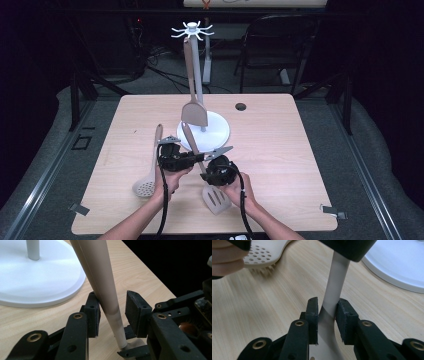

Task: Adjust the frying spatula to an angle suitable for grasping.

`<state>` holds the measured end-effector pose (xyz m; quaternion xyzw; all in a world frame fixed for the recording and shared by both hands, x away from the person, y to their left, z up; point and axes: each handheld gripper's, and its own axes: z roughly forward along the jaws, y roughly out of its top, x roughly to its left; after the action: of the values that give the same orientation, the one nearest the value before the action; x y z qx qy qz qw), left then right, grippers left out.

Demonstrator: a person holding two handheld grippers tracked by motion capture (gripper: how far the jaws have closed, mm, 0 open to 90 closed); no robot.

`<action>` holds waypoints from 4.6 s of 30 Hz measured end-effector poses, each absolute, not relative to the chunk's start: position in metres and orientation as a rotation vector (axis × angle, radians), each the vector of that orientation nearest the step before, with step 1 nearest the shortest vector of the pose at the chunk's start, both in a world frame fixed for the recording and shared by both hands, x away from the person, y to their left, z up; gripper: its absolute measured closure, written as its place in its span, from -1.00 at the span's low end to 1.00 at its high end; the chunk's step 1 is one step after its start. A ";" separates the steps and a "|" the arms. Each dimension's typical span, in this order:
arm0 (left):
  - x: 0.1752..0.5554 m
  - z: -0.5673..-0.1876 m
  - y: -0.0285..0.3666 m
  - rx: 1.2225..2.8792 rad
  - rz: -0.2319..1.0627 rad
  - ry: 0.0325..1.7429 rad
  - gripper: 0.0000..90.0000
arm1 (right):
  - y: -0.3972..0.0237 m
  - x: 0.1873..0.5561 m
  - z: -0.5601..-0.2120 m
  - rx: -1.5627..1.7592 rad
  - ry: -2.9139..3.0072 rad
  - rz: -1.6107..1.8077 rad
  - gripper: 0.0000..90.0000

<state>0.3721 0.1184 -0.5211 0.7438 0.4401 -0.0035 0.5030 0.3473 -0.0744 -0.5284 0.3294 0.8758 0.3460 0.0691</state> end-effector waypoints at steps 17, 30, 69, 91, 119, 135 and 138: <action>0.367 -0.486 0.110 1.782 -0.073 0.848 0.71 | -0.105 0.336 -0.497 0.918 2.651 1.024 -0.29; 0.370 -0.460 0.108 1.846 0.027 0.730 0.72 | -0.138 0.332 -0.487 0.956 2.598 0.994 -0.71; 0.418 -0.400 0.089 1.933 0.236 0.661 0.72 | -0.148 0.349 -0.505 1.028 2.659 0.892 -0.92; 0.442 -0.373 0.083 1.962 0.336 0.653 0.72 | -0.151 0.352 -0.504 1.040 2.658 0.882 -0.88; 0.469 -0.328 0.085 1.937 0.393 0.703 0.72 | -0.150 0.354 -0.506 1.036 2.668 0.882 -0.89; 0.487 -0.318 0.088 1.923 0.375 0.768 0.71 | -0.150 0.353 -0.506 1.023 2.676 0.870 -0.89; 0.489 -0.319 0.088 1.924 0.374 0.776 0.72 | -0.149 0.353 -0.506 1.027 2.675 0.872 -0.89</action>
<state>0.4890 0.0880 -0.3194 0.7935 0.3202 0.1544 0.4940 0.3534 -0.1493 -0.5062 0.3419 0.8908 0.2902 0.0732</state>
